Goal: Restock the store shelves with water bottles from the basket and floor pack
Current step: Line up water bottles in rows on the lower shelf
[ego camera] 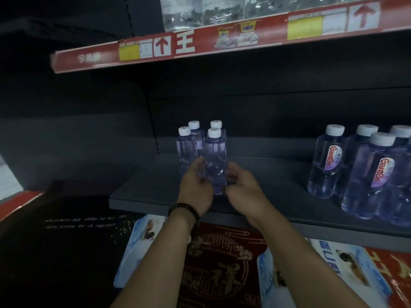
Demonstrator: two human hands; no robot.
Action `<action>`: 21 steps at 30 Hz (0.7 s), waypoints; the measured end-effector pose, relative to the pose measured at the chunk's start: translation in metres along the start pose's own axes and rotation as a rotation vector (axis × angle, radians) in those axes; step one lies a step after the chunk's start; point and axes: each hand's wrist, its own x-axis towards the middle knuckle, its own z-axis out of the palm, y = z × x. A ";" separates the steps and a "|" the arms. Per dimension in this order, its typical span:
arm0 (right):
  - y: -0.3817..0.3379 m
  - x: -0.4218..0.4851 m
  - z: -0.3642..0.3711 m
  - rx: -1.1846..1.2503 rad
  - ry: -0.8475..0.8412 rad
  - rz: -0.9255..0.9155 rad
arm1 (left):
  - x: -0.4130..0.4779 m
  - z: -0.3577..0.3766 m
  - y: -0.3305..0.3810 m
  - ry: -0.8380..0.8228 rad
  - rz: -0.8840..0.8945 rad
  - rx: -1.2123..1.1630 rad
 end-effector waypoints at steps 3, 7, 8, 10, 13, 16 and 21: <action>0.000 -0.008 -0.015 0.009 -0.001 0.023 | 0.001 0.003 0.000 -0.015 -0.008 0.030; 0.005 -0.025 -0.037 -0.072 0.040 0.000 | -0.001 0.016 0.004 -0.097 -0.016 0.023; 0.006 -0.031 -0.042 -0.093 0.023 -0.015 | -0.003 0.020 0.005 -0.122 -0.017 -0.005; 0.007 -0.041 -0.051 -0.149 -0.001 -0.051 | -0.005 0.030 0.006 -0.152 -0.015 -0.075; 0.008 -0.058 -0.064 -0.324 0.011 -0.101 | -0.007 0.042 0.010 -0.180 -0.021 -0.122; 0.009 -0.076 -0.079 -0.548 0.051 -0.189 | -0.009 0.057 0.016 -0.234 -0.014 -0.126; 0.014 -0.101 -0.109 -0.786 -0.035 -0.156 | -0.011 0.090 0.031 -0.345 -0.034 -0.136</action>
